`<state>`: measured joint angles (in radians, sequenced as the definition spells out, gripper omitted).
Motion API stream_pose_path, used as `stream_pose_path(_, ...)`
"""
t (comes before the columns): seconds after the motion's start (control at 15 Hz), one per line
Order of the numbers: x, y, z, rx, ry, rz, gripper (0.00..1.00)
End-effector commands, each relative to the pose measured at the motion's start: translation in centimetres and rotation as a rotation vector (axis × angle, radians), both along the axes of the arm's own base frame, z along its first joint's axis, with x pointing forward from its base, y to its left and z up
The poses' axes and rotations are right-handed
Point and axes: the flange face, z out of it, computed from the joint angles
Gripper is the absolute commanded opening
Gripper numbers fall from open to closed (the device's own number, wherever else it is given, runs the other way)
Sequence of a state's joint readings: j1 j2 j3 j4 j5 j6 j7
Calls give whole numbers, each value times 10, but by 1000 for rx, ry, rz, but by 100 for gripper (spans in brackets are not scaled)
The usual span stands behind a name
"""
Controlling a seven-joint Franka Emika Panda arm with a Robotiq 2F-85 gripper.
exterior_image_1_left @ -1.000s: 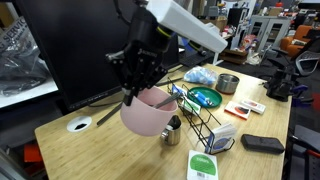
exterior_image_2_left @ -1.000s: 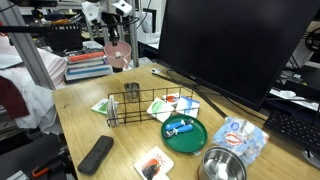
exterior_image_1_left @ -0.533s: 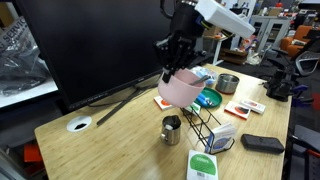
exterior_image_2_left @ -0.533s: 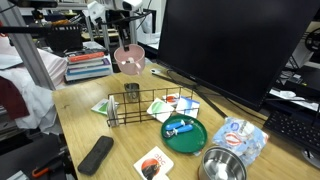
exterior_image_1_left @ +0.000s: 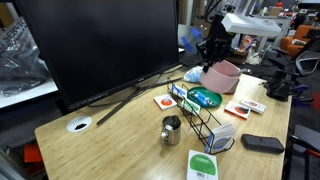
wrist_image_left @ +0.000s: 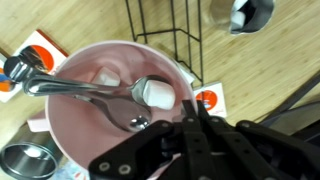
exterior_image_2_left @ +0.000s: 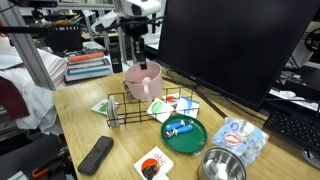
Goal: Move the pink cup to the right side of the desk
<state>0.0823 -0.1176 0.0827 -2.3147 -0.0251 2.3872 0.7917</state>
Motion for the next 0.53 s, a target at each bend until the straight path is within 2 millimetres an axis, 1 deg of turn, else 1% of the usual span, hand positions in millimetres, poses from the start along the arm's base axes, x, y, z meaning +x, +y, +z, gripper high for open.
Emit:
stream_pose_path(0.0, -20, -23, -18, -40, 101, -181, 1)
stream_pose_path(0.13, -34, -25, -35, -33, 203, -282, 1)
stream_pose_path(0.27, -38, -22, -52, -32, 267, -374, 1)
stream_pose_path(0.47, -41, -28, -78, -69, 314, -550, 1)
